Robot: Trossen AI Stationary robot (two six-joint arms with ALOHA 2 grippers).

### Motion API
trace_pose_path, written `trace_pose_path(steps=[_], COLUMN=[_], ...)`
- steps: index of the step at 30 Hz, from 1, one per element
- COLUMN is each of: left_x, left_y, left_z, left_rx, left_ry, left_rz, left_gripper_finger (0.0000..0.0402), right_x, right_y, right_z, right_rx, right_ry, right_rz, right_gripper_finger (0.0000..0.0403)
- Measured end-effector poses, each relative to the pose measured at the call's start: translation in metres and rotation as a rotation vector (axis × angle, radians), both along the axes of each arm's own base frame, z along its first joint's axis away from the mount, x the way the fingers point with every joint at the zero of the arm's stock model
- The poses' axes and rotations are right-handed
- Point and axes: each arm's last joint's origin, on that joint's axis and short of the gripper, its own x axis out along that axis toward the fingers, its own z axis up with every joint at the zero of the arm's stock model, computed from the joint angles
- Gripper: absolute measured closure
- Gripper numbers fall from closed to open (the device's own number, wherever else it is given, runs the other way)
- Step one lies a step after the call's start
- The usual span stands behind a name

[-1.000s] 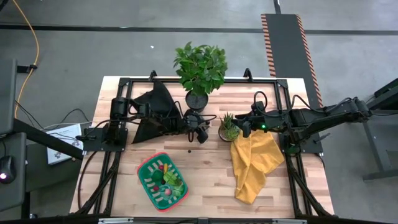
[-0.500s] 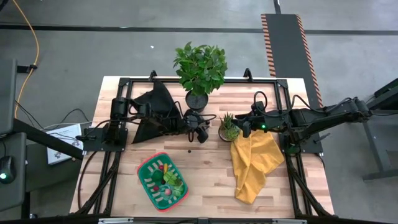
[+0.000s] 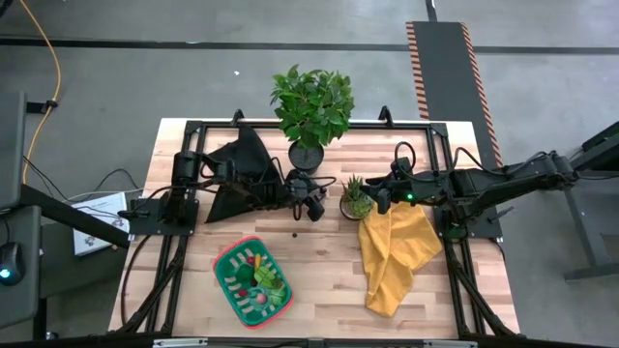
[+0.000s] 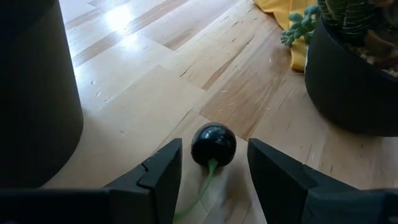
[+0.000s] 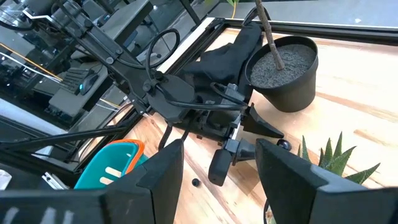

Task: Pick and placing Produce into tupperware
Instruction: Put the black cherry into the blue basket, then put the blueberry into the blue basket

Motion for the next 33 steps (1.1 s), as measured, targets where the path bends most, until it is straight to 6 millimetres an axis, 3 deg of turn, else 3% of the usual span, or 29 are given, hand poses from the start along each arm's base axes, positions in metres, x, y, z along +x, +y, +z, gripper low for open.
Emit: trace_pose_path(steps=[15,25,33], left_x=[0.0000,0.0004,0.0004], left_y=[0.0000,-0.0008,-0.0009], left_z=[-0.0001,-0.0003,-0.0006], left_rx=[0.000,-0.015,-0.017], left_ry=[0.001,-0.002,0.000], left_rz=[-0.001,-0.027,-0.031], left_gripper_finger=[0.0234,0.0307,0.0339], right_x=[0.0000,0.0000,0.0001], right_y=[0.0000,0.0000,0.0000], right_z=[0.0000,0.0000,-0.0001], right_rx=[-0.001,-0.002,-0.004], right_ry=[0.000,0.001,0.002], right_rz=[0.001,0.001,0.002], right_gripper_finger=[0.0212,0.0212,0.0212])
